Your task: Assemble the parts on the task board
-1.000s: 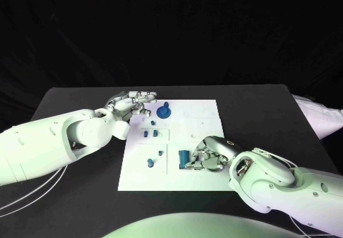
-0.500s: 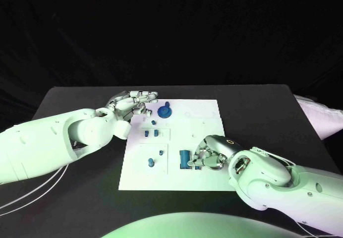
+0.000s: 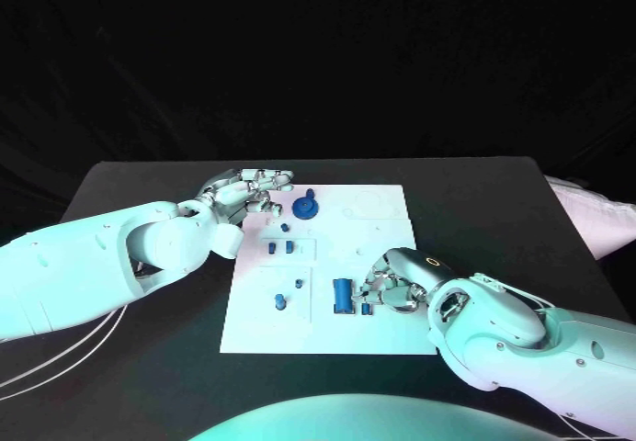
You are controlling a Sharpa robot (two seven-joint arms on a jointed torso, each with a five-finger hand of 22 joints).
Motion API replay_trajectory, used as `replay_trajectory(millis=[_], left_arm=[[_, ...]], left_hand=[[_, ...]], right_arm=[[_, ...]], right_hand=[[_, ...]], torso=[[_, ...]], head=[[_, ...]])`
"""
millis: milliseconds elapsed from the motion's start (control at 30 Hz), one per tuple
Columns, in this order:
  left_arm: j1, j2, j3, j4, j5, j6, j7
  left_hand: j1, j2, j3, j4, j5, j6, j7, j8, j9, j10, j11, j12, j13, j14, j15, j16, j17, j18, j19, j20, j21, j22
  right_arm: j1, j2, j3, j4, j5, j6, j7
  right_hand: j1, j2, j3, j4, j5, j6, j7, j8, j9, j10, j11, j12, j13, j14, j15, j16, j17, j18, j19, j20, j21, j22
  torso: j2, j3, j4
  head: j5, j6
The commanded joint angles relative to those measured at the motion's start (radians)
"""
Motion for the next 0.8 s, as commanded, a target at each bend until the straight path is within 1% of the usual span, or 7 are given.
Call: replay_trajectory(millis=[33,200,367,500,567,600,800], left_arm=[[0.0,0.002,0.0,0.001,-0.003,0.016,0.006],[-0.005,0.005,0.0,-0.005,0.001,0.007,0.022],[-0.018,0.021,0.0,-0.036,0.01,-0.014,0.04],[-0.027,0.046,0.0,-0.074,0.013,-0.068,0.075],[-0.031,0.058,0.0,-0.092,0.014,-0.099,0.101],[-0.034,0.069,0.001,-0.11,0.02,-0.129,0.129],[-0.042,0.11,0.001,-0.168,0.046,-0.188,0.199]], left_hand=[[-0.003,0.004,-0.008,0.002,-0.001,-0.008,0.0,0.002,-0.001,-0.009,0.003,0.005,0.001,-0.011,0.001,-0.007,-0.002,0.017,-0.008,0.002,-0.008,-0.002],[-0.007,0.003,-0.012,0.005,-0.001,-0.008,0.001,0.003,-0.001,-0.011,0.004,0.007,0.001,-0.013,0.002,-0.007,-0.004,0.017,-0.009,0.002,-0.009,-0.003],[-0.028,-0.004,-0.036,0.017,-0.002,-0.012,0.002,0.005,-0.001,-0.023,0.006,0.013,0.0,-0.059,0.007,-0.052,-0.089,0.016,-0.023,0.006,-0.022,-0.012],[-0.031,-0.011,-0.079,0.026,-0.003,-0.029,0.0,0.004,-0.001,-0.056,0.013,0.013,-0.007,-0.197,0.02,-0.243,-0.207,0.017,-0.142,0.021,-0.129,-0.088],[-0.024,-0.007,-0.084,0.028,-0.002,-0.033,0.002,0.004,-0.001,-0.064,0.024,0.008,-0.014,-0.304,0.047,-0.398,-0.274,0.006,-0.247,0.039,-0.214,-0.147],[-0.016,-0.001,-0.087,0.03,-0.002,-0.037,0.002,0.002,-0.002,-0.071,0.036,-0.001,-0.023,-0.361,0.077,-0.53,-0.333,-0.004,-0.342,0.063,-0.296,-0.215],[0.011,0.026,-0.128,0.031,0.001,-0.043,-0.002,-0.021,-0.003,-0.092,0.06,-0.061,-0.04,-0.334,0.122,-0.844,-0.482,0.021,-0.51,0.147,-0.317,-0.488]], right_arm=[[0.004,-0.021,0.001,0.004,0.129,-0.108,0.108],[0.036,-0.052,0.002,-0.024,0.443,-0.164,0.319],[0.087,-0.05,0.003,-0.107,0.761,-0.166,0.522],[0.125,-0.032,0.003,-0.196,0.969,-0.152,0.656],[0.142,-0.016,0.003,-0.243,1.048,-0.142,0.701],[0.155,0.002,0.003,-0.292,1.117,-0.13,0.743],[0.177,0.074,0.004,-0.449,1.307,-0.071,0.871]], right_hand=[[-0.008,-0.009,-0.009,0.002,0.021,-0.028,0.009,-0.014,-0.006,-0.02,-0.004,-0.071,-0.036,0.073,0.004,-0.014,0.106,-0.011,0.003,0.0,-0.016,0.023],[0.038,0.003,-0.004,-0.015,0.045,-0.097,0.038,-0.057,-0.023,-0.081,0.02,-0.199,-0.11,0.06,0.023,-0.052,0.057,0.002,-0.026,0.016,-0.064,-0.036],[0.096,0.023,0.01,-0.047,0.044,-0.13,0.055,-0.084,-0.035,-0.158,0.034,-0.375,-0.223,0.036,0.035,-0.129,-0.034,0.023,-0.071,0.029,-0.143,-0.13],[0.13,0.037,0.018,-0.062,0.044,-0.15,0.067,-0.109,-0.047,-0.264,0.044,-0.624,-0.404,-0.043,0.047,-0.366,-0.29,0.07,-0.179,0.037,-0.347,-0.359],[0.147,0.049,0.028,-0.065,0.037,-0.156,0.077,-0.12,-0.052,-0.29,0.053,-0.688,-0.467,-0.1,0.051,-0.536,-0.451,0.097,-0.255,0.045,-0.498,-0.515],[0.165,0.06,0.042,-0.066,0.032,-0.156,0.086,-0.128,-0.059,-0.323,0.064,-0.769,-0.548,-0.174,0.065,-0.734,-0.618,0.114,-0.325,0.056,-0.639,-0.644],[0.209,0.06,0.089,-0.059,0.024,-0.172,0.127,-0.155,-0.104,-0.357,0.12,-1.0,-0.834,-0.321,0.127,-1.071,-0.793,0.111,-0.443,0.106,-0.916,-0.831]], torso=[[-0.003,-0.0017,-0.0019],[-0.012,-0.0058,-0.007],[-0.037,-0.0165,-0.0135],[-0.06,-0.0244,-0.0099],[-0.068,-0.0251,-0.0077],[-0.071,-0.0254,-0.0081],[-0.088,-0.0261,-0.0079]], head=[[0.001,0.004],[-0.003,0.018],[-0.013,0.051],[-0.025,0.082],[-0.029,0.097],[-0.028,0.112],[-0.026,0.156]])
